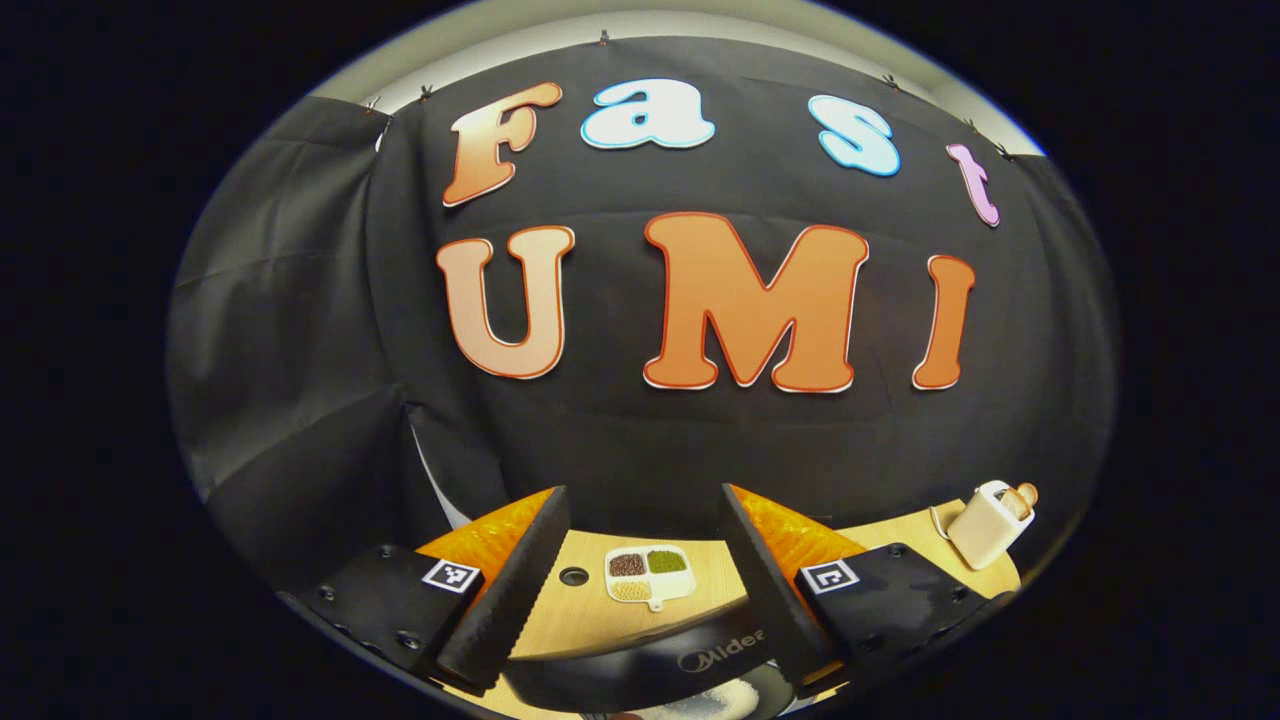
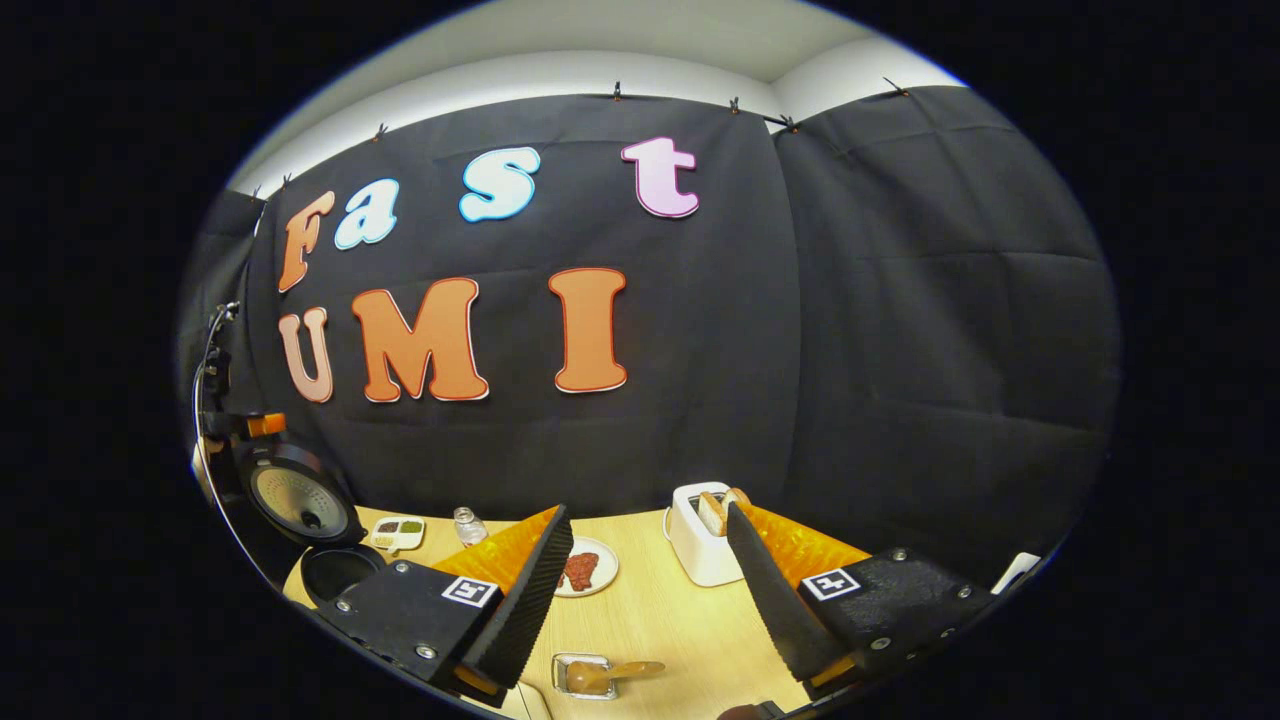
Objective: Close the left gripper, press the button to open the rice cooker; take a wooden spoon from the chopstick holder with the right hand, scoop a spoonful of rice and pour it into the rice cooker, then put the wooden spoon back into the chopstick holder.
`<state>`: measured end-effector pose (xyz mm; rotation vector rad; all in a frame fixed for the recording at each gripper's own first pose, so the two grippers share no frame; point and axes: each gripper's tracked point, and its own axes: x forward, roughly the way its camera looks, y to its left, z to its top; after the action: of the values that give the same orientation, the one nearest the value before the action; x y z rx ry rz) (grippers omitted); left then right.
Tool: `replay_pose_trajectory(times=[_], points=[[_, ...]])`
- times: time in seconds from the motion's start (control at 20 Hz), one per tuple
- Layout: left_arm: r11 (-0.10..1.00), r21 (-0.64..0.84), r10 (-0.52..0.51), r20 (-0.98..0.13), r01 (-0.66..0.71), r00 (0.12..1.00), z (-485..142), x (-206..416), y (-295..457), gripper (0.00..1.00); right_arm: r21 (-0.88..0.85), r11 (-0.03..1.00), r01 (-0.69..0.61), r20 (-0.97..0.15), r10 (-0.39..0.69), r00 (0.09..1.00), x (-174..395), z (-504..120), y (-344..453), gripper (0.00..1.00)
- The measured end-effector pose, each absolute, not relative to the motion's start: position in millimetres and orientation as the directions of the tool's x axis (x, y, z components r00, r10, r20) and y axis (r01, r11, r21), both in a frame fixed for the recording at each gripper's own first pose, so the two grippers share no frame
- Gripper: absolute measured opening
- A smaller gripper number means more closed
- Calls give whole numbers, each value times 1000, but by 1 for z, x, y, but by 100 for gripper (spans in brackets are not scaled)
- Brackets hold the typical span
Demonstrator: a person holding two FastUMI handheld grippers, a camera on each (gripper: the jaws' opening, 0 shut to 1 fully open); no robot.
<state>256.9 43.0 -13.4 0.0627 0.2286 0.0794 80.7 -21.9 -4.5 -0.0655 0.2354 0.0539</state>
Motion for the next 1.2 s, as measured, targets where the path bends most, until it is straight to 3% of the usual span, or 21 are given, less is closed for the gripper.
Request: replay_pose_trajectory(times=[0.4, 0.45, 0.5, 0.9, 1.2], points=[[997, -17, 71, -264, -78, 962, -45, 203, 15, 100, -66, 988, -139, -263, 117, 958, 76, -18, -25, 95], [997, -4, 71, -267, -75, 961, -51, 193, 8, 100, -58, 986, -153, -267, 133, 954, 74, -20, -25, 100], [997, 12, 74, -276, -73, 958, -58, 182, 2, 100, -48, 985, -166, -266, 148, 953, 72, -18, -25, 95], [989, -58, 107, -332, -133, 937, -142, 106, -35, 100, -15, 969, -248, -307, 231, 923, 60, -38, -33, 95], [987, 19, 156, -315, -158, 936, -189, 81, -46, 100, 9, 966, -260, -346, 247, 905, 54, -57, -39, 95]])
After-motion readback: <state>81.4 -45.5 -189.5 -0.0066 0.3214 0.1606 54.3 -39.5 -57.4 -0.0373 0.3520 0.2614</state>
